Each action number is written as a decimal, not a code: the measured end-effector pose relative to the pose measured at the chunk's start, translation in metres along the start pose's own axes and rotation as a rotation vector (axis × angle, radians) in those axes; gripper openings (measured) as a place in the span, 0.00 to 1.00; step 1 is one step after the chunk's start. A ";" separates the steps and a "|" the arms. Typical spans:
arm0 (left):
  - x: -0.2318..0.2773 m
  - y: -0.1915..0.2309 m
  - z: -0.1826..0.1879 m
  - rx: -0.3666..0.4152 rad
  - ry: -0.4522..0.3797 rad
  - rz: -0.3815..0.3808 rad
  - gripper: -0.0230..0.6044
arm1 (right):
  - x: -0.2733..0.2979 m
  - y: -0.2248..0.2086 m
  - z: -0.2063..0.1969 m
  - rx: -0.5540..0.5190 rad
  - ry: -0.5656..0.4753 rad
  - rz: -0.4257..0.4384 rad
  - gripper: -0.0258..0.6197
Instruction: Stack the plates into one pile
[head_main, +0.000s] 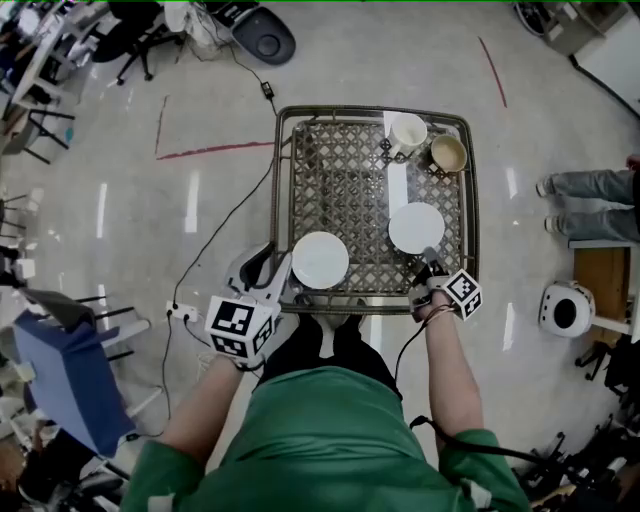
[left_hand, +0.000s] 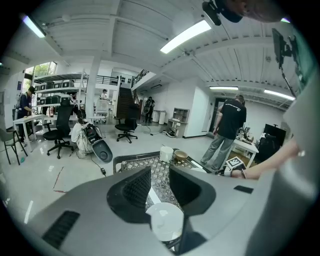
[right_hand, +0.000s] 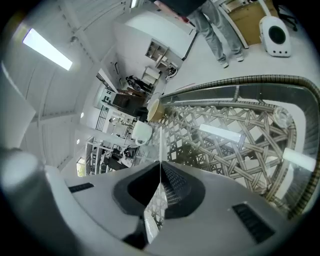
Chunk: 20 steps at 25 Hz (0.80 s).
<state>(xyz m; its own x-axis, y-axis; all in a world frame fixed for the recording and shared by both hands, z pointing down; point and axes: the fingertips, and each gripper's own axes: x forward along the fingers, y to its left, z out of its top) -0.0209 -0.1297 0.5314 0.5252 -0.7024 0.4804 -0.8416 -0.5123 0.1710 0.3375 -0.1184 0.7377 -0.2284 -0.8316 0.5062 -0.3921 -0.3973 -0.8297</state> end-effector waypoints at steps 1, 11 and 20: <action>-0.002 0.001 -0.001 -0.004 0.000 0.002 0.24 | -0.001 0.005 -0.002 -0.008 0.007 0.007 0.09; -0.021 0.014 -0.015 -0.033 -0.005 0.019 0.24 | 0.004 0.050 -0.052 -0.053 0.106 0.109 0.09; -0.041 0.036 -0.034 -0.067 0.001 0.055 0.24 | 0.015 0.072 -0.149 -0.093 0.303 0.165 0.09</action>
<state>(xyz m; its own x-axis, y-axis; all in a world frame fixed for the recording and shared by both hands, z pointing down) -0.0767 -0.1024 0.5469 0.4777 -0.7280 0.4917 -0.8758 -0.4388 0.2012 0.1730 -0.1016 0.7210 -0.5437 -0.7236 0.4252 -0.4038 -0.2186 -0.8883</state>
